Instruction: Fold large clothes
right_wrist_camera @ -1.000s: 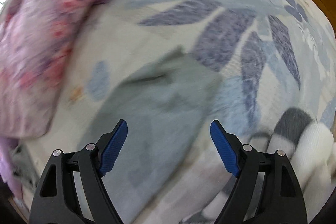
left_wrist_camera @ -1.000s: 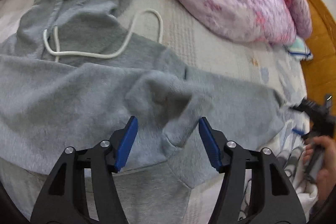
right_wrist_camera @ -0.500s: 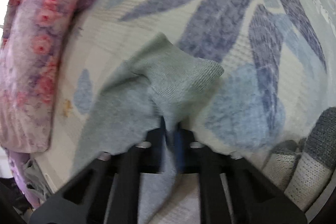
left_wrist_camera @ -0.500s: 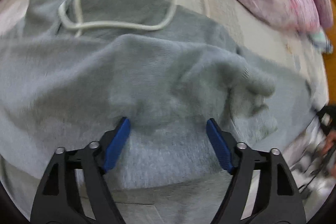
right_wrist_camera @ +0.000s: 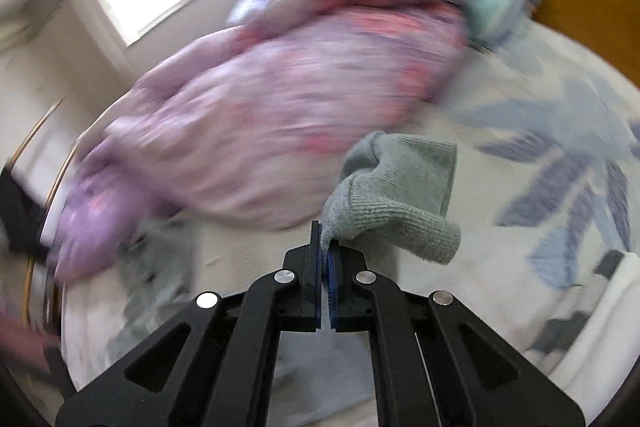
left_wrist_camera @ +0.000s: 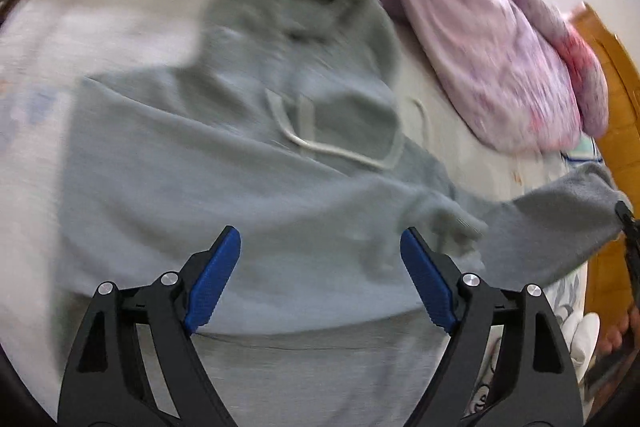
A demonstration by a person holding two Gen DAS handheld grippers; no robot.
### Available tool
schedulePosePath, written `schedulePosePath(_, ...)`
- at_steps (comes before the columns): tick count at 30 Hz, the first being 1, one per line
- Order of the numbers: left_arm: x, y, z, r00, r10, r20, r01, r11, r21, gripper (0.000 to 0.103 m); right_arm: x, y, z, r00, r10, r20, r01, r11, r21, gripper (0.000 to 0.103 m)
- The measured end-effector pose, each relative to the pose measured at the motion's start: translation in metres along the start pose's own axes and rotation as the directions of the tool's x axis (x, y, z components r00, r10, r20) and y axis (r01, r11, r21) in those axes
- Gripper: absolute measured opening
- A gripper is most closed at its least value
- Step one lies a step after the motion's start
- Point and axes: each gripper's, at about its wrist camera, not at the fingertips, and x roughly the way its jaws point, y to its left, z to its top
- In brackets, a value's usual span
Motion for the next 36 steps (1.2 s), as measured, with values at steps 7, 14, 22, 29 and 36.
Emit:
schedulePosePath(7, -0.049, 0.100, 0.020, 0.995, 0.077, 0.061, -0.072, 0.994, -0.083, 0.083, 0.036, 0.187, -0.089, 0.977, 0.175, -0.119, -0.195, 0.963, -0.185, 0.002)
schedulePosePath(14, -0.063, 0.188, 0.004, 0.987, 0.155, 0.051, -0.146, 0.977, -0.159, 0.083, 0.108, 0.321, -0.206, 0.902, 0.209, -0.378, -0.341, 0.883, -0.323, 0.004)
schedulePosePath(22, -0.076, 0.238, -0.009, 0.981, 0.186, 0.055, -0.164, 0.946, -0.279, 0.083, 0.128, 0.321, -0.241, 0.796, 0.188, -0.575, -0.394, 0.882, -0.257, 0.040)
schedulePosePath(29, -0.086, 0.192, 0.006, 0.993, 0.023, 0.112, 0.002, 0.976, -0.218, 0.083, 0.080, 0.244, -0.177, 0.852, 0.252, -0.459, -0.368, 0.911, -0.184, 0.055)
schedulePosePath(36, 0.007, 0.144, 0.013, 0.986, 0.122, -0.111, -0.126, 0.992, -0.031, 0.083, 0.125, 0.134, -0.135, 0.892, 0.035, -0.450, -0.110, 0.984, -0.142, 0.038)
